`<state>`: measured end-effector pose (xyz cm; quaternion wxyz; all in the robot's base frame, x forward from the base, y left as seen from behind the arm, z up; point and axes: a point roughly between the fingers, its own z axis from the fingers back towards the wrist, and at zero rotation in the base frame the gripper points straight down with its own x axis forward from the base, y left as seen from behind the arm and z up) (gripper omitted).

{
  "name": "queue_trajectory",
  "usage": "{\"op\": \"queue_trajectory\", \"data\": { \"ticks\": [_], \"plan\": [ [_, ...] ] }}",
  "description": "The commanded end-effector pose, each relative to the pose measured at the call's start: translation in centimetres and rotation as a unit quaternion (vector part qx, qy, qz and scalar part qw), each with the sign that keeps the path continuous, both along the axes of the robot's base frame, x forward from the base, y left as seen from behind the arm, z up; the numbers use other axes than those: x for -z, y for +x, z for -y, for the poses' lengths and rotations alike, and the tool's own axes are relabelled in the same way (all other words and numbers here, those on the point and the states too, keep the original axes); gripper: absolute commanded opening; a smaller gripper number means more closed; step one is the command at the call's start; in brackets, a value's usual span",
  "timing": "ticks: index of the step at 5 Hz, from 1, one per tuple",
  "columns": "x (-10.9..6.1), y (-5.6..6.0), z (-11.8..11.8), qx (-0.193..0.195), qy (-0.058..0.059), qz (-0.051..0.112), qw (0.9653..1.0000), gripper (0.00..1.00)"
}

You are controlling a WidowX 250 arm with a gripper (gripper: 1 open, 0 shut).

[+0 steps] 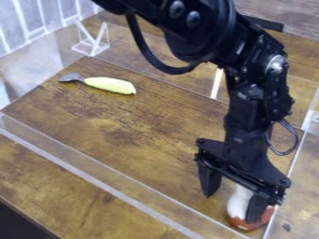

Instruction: Remove the mushroom from the silver pot and put it on the table

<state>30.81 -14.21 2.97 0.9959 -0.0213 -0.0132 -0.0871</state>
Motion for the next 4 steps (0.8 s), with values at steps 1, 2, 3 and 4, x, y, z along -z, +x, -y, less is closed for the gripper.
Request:
{"op": "queue_trajectory", "data": {
  "ticks": [1, 2, 3, 4],
  "plan": [
    [0.14, 0.88, -0.93, -0.014, 0.009, 0.0, 0.9999, 1.0],
    [0.33, 1.01, -0.7, -0.021, 0.013, -0.007, 0.9997, 1.0],
    [0.4, 1.05, -0.51, -0.027, 0.016, -0.013, 0.9994, 1.0],
    [0.49, 1.17, -0.58, -0.054, 0.019, -0.021, 0.9981, 1.0]
  ]
}}
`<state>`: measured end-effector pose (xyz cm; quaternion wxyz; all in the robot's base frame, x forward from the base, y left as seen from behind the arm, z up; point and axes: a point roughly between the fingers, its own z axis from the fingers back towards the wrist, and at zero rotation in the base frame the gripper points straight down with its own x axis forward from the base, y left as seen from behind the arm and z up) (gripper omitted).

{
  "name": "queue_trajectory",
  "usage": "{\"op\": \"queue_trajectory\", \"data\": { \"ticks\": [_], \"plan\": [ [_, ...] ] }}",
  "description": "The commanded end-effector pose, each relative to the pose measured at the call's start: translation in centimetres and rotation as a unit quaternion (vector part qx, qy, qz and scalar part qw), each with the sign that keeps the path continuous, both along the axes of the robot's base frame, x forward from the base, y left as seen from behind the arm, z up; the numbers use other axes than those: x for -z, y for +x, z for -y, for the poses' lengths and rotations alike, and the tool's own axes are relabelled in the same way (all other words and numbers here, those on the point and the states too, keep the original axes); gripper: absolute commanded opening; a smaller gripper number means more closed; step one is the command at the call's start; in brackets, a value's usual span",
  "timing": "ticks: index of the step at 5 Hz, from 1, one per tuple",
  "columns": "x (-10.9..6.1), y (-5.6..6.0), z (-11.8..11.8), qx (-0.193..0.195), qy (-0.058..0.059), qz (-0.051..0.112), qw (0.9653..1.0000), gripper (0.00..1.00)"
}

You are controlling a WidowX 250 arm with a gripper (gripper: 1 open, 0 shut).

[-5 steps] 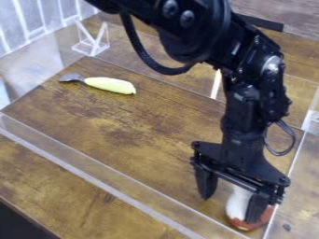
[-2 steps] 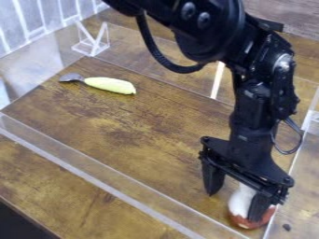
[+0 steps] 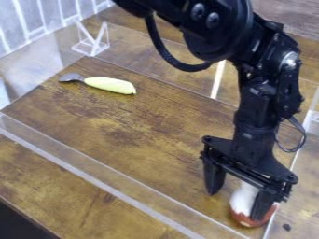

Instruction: Remove the mushroom from the silver pot and put it on the table

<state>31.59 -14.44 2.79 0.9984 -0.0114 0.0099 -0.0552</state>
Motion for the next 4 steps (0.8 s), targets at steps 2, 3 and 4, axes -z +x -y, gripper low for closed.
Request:
{"op": "queue_trajectory", "data": {
  "ticks": [2, 3, 4],
  "plan": [
    [0.2, 0.8, -1.3, -0.089, 0.014, -0.01, 0.9959, 1.0],
    [0.1, 1.1, -1.6, -0.126, 0.016, -0.014, 0.9918, 1.0],
    [0.2, 1.1, -2.3, -0.115, 0.02, -0.018, 0.993, 1.0]
  ]
}}
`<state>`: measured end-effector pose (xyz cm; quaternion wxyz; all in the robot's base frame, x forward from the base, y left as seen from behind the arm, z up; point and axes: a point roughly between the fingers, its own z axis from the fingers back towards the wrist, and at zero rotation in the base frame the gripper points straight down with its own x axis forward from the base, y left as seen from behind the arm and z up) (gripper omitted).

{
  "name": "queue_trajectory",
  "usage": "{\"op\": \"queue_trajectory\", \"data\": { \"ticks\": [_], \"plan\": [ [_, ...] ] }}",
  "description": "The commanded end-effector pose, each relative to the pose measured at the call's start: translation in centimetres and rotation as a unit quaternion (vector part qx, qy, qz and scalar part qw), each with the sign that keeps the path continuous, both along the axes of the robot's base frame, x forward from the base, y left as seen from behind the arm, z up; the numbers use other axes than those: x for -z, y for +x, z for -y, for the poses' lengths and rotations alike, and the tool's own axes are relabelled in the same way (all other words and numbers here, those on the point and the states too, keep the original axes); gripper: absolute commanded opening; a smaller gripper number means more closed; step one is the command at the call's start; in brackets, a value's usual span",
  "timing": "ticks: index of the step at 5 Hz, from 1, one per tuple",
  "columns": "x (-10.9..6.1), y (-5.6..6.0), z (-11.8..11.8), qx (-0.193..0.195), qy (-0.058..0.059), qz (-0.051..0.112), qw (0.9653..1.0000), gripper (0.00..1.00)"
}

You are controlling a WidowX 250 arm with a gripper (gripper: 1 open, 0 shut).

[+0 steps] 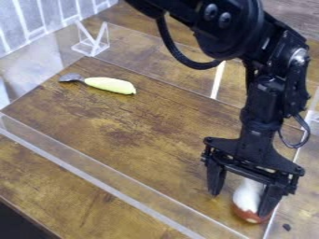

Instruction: Remove the mushroom from the silver pot and put it on the table

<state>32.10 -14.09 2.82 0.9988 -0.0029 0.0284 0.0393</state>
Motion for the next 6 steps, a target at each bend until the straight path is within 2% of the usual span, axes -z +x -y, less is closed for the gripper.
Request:
{"op": "queue_trajectory", "data": {
  "ticks": [1, 2, 3, 5, 6],
  "plan": [
    [0.2, 0.5, -2.6, -0.01, 0.012, -0.003, 0.9999, 1.0],
    [0.3, 1.3, -2.7, 0.014, 0.013, -0.004, 0.9998, 0.0],
    [-0.4, 2.2, -3.2, 0.038, 0.021, -0.004, 0.999, 0.0],
    [-2.4, 0.9, -5.9, -0.022, 0.037, 0.0, 0.9991, 0.0],
    [-3.9, 1.5, -5.5, -0.081, 0.035, 0.003, 0.9961, 0.0]
  ]
}}
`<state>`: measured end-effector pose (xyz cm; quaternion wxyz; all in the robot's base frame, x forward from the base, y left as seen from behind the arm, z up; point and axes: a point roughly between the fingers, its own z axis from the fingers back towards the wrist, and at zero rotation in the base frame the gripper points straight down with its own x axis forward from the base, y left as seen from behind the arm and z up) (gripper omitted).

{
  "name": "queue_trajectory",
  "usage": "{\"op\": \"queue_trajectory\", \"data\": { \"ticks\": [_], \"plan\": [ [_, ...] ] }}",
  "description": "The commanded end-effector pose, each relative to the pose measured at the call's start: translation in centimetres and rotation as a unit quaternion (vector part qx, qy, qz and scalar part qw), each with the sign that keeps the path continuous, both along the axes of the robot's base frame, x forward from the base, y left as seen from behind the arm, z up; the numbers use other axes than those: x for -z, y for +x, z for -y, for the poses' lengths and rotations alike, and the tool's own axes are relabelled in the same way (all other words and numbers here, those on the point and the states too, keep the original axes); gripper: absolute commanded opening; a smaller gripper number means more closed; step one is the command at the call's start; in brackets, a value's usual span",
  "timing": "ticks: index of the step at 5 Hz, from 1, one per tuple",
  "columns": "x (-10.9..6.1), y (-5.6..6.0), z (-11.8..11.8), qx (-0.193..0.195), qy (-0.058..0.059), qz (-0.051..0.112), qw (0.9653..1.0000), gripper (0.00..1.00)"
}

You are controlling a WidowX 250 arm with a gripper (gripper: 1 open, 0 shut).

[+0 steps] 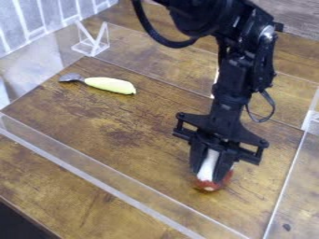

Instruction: Remove the mushroom from the silver pot and put it on the table

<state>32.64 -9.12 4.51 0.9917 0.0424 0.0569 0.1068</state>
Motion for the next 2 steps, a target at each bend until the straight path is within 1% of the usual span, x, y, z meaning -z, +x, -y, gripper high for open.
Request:
{"op": "queue_trajectory", "data": {
  "ticks": [1, 2],
  "plan": [
    [-3.16, 1.16, 0.13, -0.07, -0.013, 0.035, 0.9969, 1.0],
    [-3.88, 1.18, 0.76, -0.123, -0.018, 0.032, 0.9917, 1.0]
  ]
}}
